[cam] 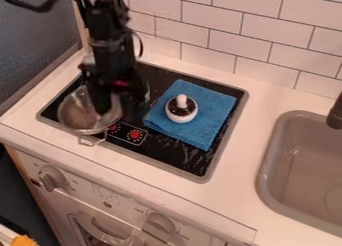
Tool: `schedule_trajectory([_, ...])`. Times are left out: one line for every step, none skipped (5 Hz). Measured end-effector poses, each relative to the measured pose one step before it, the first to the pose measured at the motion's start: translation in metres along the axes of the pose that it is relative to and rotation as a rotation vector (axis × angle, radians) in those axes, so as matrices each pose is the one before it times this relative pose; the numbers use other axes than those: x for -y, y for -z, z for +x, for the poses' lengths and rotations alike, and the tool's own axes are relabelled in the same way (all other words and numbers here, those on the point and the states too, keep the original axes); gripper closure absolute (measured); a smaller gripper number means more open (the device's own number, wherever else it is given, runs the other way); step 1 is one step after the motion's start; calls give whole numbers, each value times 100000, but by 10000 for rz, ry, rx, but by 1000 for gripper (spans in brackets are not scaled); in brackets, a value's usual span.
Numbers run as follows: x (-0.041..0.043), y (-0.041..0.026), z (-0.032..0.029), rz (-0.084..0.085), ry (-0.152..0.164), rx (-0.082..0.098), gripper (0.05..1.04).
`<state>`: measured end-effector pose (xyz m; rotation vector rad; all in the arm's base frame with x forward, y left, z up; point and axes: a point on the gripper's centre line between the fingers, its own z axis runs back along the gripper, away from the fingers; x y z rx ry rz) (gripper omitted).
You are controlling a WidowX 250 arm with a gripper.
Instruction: Moved the silver bowl to the bottom of the burner
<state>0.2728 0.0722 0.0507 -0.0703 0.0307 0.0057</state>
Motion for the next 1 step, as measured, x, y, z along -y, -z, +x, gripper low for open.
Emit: schedule_trajectory([791, -2682, -386, -121, 130, 771, 73])
